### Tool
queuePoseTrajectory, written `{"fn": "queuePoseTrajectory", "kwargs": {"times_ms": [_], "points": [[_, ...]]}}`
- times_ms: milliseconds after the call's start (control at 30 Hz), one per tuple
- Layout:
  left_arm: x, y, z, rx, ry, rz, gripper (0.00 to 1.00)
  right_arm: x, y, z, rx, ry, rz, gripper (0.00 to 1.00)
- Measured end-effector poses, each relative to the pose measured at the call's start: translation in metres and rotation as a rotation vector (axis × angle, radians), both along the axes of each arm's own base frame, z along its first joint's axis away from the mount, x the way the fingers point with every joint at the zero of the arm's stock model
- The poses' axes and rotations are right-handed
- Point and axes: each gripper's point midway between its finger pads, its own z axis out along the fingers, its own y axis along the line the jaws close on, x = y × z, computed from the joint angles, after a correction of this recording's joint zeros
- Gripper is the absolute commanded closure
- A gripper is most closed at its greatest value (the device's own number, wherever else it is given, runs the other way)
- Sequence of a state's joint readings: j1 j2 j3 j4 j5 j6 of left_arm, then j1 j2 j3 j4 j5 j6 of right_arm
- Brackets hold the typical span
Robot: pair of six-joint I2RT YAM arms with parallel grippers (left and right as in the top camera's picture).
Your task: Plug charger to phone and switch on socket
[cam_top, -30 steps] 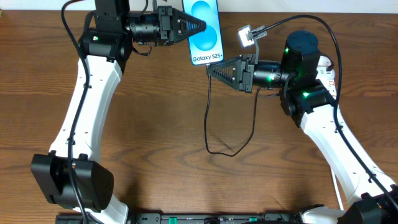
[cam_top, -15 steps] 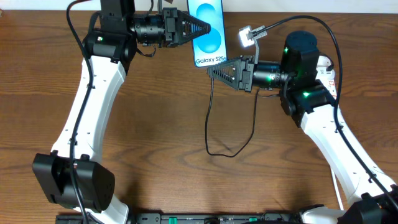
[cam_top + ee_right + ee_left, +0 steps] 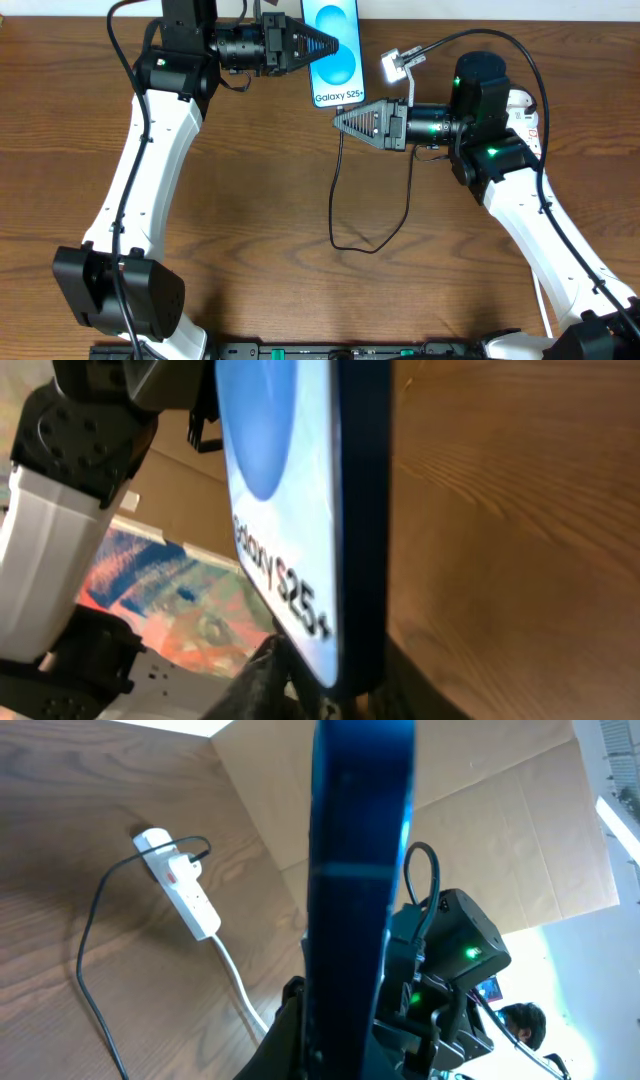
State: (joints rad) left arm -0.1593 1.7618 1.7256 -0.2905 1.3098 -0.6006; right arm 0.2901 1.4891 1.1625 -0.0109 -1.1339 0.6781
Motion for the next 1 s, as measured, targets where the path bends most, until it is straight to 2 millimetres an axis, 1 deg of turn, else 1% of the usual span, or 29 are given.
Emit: {"fn": "queuePoseTrajectory", "kwargs": {"times_ms": [167,767,1000], "points": [[0.0012,0.0002,-0.0005,0.004,-0.005,0.006,0.93,-0.002,0.0004,0.0011,0.005,0.004,0.011,0.98],[-0.0002,0.0004,-0.0039,0.008,0.006,0.001,0.93,-0.0038,-0.0036,0.0038,0.015,0.007,0.025,0.99],[-0.0021,0.0014,-0.0086,0.015,0.043,0.002,0.93,-0.0044,-0.0051,0.0035,0.016,0.012,0.029,0.99]]}}
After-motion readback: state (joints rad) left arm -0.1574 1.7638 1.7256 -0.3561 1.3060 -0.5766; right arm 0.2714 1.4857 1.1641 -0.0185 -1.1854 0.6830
